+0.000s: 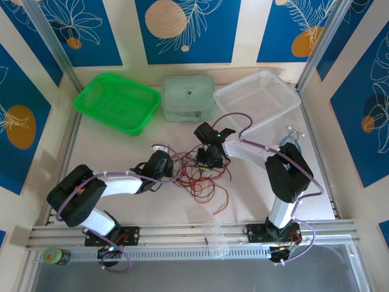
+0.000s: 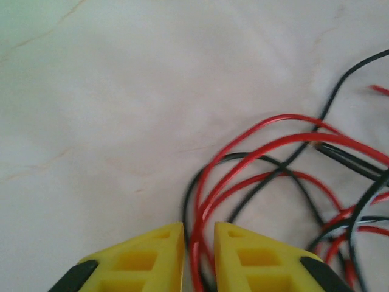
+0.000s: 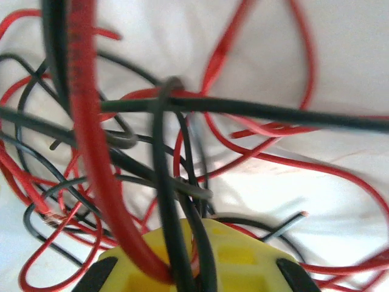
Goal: Untangle the cables
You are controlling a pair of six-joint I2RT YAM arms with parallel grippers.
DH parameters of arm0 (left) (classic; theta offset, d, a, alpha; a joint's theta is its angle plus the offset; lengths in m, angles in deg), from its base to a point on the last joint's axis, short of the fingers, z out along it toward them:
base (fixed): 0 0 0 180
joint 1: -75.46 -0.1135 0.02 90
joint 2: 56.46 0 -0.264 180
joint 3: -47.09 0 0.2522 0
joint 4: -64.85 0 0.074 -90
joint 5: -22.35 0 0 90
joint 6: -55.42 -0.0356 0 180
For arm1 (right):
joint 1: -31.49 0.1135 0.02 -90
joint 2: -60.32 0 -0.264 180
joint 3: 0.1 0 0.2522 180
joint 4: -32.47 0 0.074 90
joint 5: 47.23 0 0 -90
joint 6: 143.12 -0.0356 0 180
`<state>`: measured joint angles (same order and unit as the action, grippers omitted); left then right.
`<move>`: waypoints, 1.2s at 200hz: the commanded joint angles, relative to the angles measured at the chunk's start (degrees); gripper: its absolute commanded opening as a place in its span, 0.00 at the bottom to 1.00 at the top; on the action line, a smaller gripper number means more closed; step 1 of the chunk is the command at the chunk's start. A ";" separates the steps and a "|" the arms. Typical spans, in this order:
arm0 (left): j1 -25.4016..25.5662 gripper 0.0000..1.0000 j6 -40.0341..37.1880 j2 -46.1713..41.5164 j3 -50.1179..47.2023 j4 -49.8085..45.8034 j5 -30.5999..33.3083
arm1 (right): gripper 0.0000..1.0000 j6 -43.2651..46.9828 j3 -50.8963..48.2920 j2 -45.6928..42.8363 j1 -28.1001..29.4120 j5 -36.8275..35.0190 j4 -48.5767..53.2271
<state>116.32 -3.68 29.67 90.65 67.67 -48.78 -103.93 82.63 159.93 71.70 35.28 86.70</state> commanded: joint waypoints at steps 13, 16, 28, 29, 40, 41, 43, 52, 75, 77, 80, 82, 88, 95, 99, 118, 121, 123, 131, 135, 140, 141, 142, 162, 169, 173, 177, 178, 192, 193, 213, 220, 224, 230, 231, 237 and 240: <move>-1.47 0.18 2.08 -0.23 -1.06 -3.51 5.05 | 0.00 7.21 0.46 -7.69 -1.61 -10.56 9.81; -1.48 0.18 2.05 -0.42 -1.00 -3.75 5.25 | 0.00 8.01 0.29 -8.21 -1.76 -11.02 10.23; -1.66 0.17 1.92 -0.77 -0.59 -4.80 6.11 | 0.00 11.07 -0.48 -10.33 -2.42 -12.41 11.03; -1.66 0.17 1.90 -0.78 -0.56 -4.85 6.14 | 0.00 11.34 -0.58 -10.50 -2.55 -12.44 11.03; -1.83 0.17 1.84 -1.09 -0.28 -5.77 6.71 | 0.00 14.78 -1.79 -12.84 -3.47 -11.17 10.26; -1.88 0.16 1.82 -1.11 -0.23 -5.81 6.75 | 0.00 15.08 -1.89 -13.07 -3.60 -10.94 10.12; -1.89 0.16 1.87 -1.13 -0.20 -6.02 6.91 | 0.00 15.75 -2.15 -13.53 -3.81 -10.41 9.86; -2.02 0.16 1.96 -1.30 0.06 -6.82 7.43 | 0.00 18.58 -3.21 -15.78 -4.99 -7.17 8.32; -2.13 0.17 2.08 -2.75 0.33 -8.54 7.70 | 0.00 22.80 -6.15 -22.09 -9.81 9.28 2.59; -2.18 0.19 2.07 -3.03 0.34 -8.68 7.64 | 0.00 22.84 -6.37 -22.66 -10.26 10.95 2.20; -2.11 0.20 1.94 -3.52 0.37 -8.87 7.47 | 0.00 22.81 -6.80 -23.42 -10.95 13.17 1.03; -2.13 0.21 1.86 -3.80 0.39 -9.03 7.27 | 0.00 22.74 -7.02 -24.01 -11.43 14.99 0.38; -2.12 0.25 1.51 -4.85 0.42 -9.30 6.75 | 0.00 22.25 -7.94 -25.31 -12.88 20.15 -1.71; -2.19 0.30 0.72 -6.41 0.43 -9.46 5.77 | 0.00 21.22 -8.90 -26.48 -14.55 25.85 -4.17; -2.13 0.34 0.12 -7.45 0.43 -9.46 4.96 | 0.00 20.44 -9.37 -26.86 -15.45 28.66 -5.32; -1.85 0.59 -3.70 -13.69 0.52 -8.68 -0.66 | 0.00 17.41 -10.08 -26.94 -18.01 37.73 -8.96; -1.76 0.63 -4.30 -14.95 0.44 -8.37 -1.95 | 0.00 17.14 -10.08 -26.73 -18.12 38.52 -9.26; -1.75 0.66 -4.82 -15.53 0.44 -8.05 -2.58 | 0.00 16.97 -10.08 -26.61 -18.18 38.93 -9.40; -1.57 0.75 -6.85 -18.40 0.60 -7.14 -6.68 | 0.00 16.36 -10.00 -26.05 -18.36 39.68 -9.59; -1.50 0.79 -7.64 -19.46 0.83 -6.86 -8.77 | 0.00 15.95 -9.91 -25.66 -18.41 39.77 -9.54; -1.39 0.82 -8.82 -20.43 1.37 -6.97 -11.13 | 0.00 15.63 -9.91 -25.20 -18.66 40.01 -9.41; -1.40 0.83 -9.00 -20.58 1.52 -6.98 -11.57 | 0.00 15.55 -9.91 -25.10 -18.71 40.10 -9.43; -1.40 0.83 -9.18 -20.70 1.68 -7.12 -11.79 | 0.00 15.42 -9.91 -25.00 -18.78 40.14 -9.43; -0.97 0.86 -11.47 -19.78 4.51 -9.86 -17.23 | 0.00 12.56 -10.70 -23.44 -20.60 42.23 -10.45; -0.90 0.86 -11.83 -18.39 4.97 -9.68 -18.61 | 0.00 11.08 -11.31 -23.19 -21.38 43.37 -11.69; -0.83 0.86 -12.03 -17.24 5.07 -9.33 -19.22 | 0.00 10.11 -11.75 -23.22 -21.79 43.93 -12.64; -0.75 0.86 -12.07 -16.02 5.17 -8.81 -19.81 | 0.00 9.06 -12.16 -23.27 -22.19 44.31 -13.50; -0.77 0.86 -12.08 -15.70 5.17 -8.65 -20.00 | 0.00 8.79 -12.22 -23.30 -22.27 44.40 -13.67; -0.07 0.86 -11.85 -11.02 5.75 -5.78 -21.98 | 0.00 4.72 -13.68 -23.81 -23.36 44.71 -16.60; -0.03 0.86 -11.79 -10.60 5.77 -5.51 -22.10 | 0.00 4.34 -13.77 -23.83 -23.43 44.68 -16.80; 1.60 0.89 -11.21 -3.73 7.37 -0.12 -23.91 | 0.00 -3.25 -16.49 -25.52 -24.22 43.13 -21.74; 2.25 0.90 -11.21 -1.39 8.18 1.26 -24.18 | 0.00 -6.00 -17.55 -26.20 -24.43 42.29 -23.76; 2.62 0.91 -11.29 -0.06 8.89 1.80 -24.42 | 0.00 -7.64 -18.23 -26.71 -24.45 41.77 -24.81; 3.15 0.97 -11.35 1.96 10.01 2.49 -24.79 | 0.00 -9.84 -19.26 -27.26 -24.57 41.08 -26.20; 3.25 0.97 -11.37 2.30 10.19 2.54 -24.86 | 0.00 -10.14 -19.46 -27.36 -24.56 40.98 -26.44; 3.65 0.98 -11.34 4.22 11.40 2.87 -25.22 | 0.00 -11.86 -20.21 -27.85 -24.56 40.20 -27.36; 3.88 0.98 -11.32 5.14 11.76 3.07 -25.48 | 0.00 -12.53 -20.53 -28.03 -24.56 39.78 -27.63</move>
<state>118.38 -14.20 29.75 97.69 65.31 -70.07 -105.76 64.58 134.99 47.37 75.50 66.22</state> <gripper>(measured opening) 0.957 0.078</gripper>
